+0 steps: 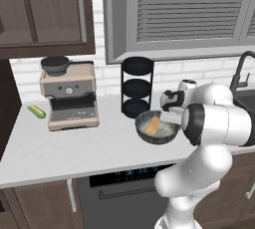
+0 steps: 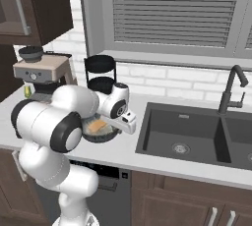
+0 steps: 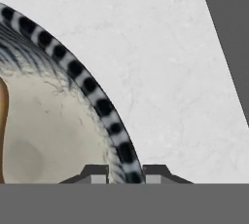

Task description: Pick the squash from the sink and place it in the bowl. Then pick the bowl and place it in the microwave. Then close the microwave door and press the start button.

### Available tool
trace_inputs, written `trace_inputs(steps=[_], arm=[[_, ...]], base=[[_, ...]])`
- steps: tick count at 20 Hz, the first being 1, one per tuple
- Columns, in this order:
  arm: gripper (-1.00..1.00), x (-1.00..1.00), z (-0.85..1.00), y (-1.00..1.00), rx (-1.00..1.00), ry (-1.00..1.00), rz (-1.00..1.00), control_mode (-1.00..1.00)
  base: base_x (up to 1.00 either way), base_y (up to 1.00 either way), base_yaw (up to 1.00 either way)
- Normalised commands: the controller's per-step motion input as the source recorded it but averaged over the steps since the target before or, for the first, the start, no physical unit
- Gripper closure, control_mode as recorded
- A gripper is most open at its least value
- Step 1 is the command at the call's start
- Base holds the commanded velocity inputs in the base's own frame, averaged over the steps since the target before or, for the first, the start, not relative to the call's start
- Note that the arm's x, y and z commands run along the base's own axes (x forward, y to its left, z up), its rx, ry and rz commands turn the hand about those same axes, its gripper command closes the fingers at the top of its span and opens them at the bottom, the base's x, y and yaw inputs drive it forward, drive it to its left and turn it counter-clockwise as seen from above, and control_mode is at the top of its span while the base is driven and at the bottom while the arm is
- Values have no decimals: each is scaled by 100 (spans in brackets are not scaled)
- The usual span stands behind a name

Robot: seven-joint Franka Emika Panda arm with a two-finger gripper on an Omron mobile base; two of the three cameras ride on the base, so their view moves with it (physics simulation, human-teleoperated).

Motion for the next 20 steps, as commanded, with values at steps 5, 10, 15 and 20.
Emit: trace_inputs(steps=[5, 10, 15, 20], arm=[[100, -35, 29, 0, 1, -1, 0, -100], [100, -67, 57, -11, 1, -8, -6, -100], [100, -44, 49, -2, 5, -8, -18, -100], [100, -27, 33, 0, 5, -2, -33, -100]], base=[[0, 0, 0], [0, 0, 0], [0, 0, 0], [0, 0, 0]])
